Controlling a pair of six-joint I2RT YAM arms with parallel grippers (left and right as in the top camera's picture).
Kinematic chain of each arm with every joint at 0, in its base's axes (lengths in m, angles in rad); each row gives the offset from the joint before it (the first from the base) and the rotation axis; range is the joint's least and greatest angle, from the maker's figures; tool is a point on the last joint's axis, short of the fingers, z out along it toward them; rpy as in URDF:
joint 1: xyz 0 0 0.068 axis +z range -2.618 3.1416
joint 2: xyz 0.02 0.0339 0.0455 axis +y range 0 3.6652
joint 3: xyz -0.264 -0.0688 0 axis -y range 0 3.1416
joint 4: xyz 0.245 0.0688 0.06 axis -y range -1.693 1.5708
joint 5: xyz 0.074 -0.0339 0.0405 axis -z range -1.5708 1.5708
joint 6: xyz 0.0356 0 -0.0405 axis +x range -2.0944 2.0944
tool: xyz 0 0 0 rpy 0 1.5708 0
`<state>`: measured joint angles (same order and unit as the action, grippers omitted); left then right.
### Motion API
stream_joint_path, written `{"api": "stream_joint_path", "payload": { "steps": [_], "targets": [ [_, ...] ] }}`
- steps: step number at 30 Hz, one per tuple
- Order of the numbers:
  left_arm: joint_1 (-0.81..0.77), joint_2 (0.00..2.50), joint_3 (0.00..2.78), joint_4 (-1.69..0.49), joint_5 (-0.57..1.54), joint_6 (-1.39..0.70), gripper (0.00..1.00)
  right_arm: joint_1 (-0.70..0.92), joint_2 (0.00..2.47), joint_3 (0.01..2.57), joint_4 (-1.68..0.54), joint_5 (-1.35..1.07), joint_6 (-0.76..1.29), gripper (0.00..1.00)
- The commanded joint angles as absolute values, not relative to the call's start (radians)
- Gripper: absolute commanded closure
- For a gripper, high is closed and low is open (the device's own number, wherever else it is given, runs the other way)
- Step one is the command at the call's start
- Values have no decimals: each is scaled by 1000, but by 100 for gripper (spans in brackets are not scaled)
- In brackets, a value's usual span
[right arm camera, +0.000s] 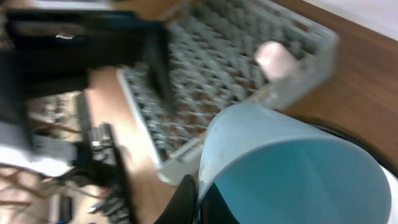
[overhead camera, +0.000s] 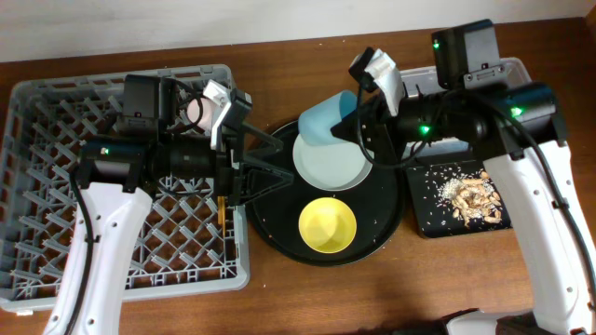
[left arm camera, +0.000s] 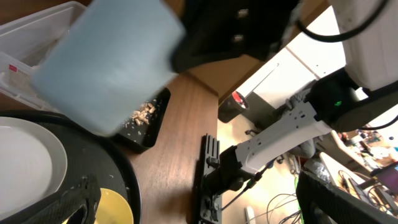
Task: Sort waste into correct bins and load items into the dishwasher rack
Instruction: 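Lift the blue cup and pass it toward the left gripper, then take the blue cup with the left gripper and release the right gripper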
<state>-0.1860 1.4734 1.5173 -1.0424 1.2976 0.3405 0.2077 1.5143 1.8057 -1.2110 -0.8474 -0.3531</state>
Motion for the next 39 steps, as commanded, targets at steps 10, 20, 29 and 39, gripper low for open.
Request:
{"api": "stream_joint_path", "payload": {
  "steps": [10, 20, 29, 39],
  "targets": [
    [-185, 1460, 1536, -1040, 1260, 331, 1, 218, 1510, 1803, -1198, -1332, -295, 96],
    [-195, 1460, 1536, -983, 1393, 331, 1, 294, 1512, 1798, -1186, -1233, -310, 96],
    [-213, 1460, 1536, -1010, 1389, 331, 20, 294, 1512, 1798, -1171, -1192, -309, 95],
    [-213, 1460, 1536, -1010, 1387, 331, 45, 237, 1512, 1798, -1171, -1204, -267, 89]
  ]
}}
